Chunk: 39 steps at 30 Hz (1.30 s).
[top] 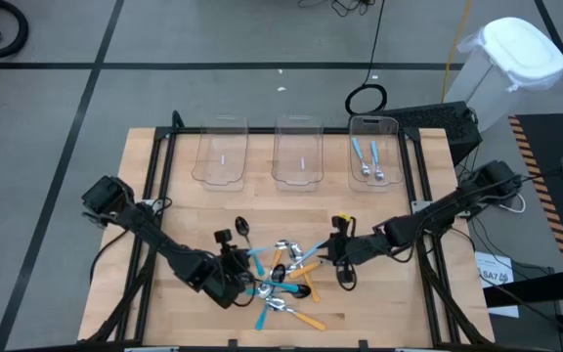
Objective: Sort silverware by color (type)
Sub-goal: Put the light blue spoon into the right transparent bin
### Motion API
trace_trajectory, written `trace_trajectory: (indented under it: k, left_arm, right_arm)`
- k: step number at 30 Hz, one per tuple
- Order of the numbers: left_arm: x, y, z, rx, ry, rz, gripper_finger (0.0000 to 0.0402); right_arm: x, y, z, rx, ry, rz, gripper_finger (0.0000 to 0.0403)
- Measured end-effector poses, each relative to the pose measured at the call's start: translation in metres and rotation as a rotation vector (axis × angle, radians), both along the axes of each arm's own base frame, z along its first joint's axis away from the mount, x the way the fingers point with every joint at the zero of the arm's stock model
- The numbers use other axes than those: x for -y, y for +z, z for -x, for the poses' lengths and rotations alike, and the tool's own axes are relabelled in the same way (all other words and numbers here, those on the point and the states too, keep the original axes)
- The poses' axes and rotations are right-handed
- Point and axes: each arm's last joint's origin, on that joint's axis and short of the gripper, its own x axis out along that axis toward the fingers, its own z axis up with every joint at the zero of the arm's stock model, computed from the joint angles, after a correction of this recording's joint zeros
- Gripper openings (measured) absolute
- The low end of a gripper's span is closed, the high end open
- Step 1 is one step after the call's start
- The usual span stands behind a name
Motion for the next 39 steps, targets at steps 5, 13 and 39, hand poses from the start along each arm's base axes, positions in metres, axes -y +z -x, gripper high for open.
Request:
trace_trajectory:
  k: [5,13,39]
  left_arm:
    - [0.0,0.032,-0.021,-0.025,-0.069,-0.065,0.0052]
    - [-0.013,0.07,-0.047,-0.073,-0.169,-0.178,0.0052]
    - [-0.066,0.093,-0.08,-0.237,-0.363,-0.325,0.0052]
  right_arm:
    - [-0.006,0.022,0.015,0.067,-0.049,-0.098,0.01]
    - [-0.021,0.048,0.041,0.211,-0.14,-0.138,0.01]
    - [-0.029,0.077,0.047,0.346,-0.313,-0.175,0.01]
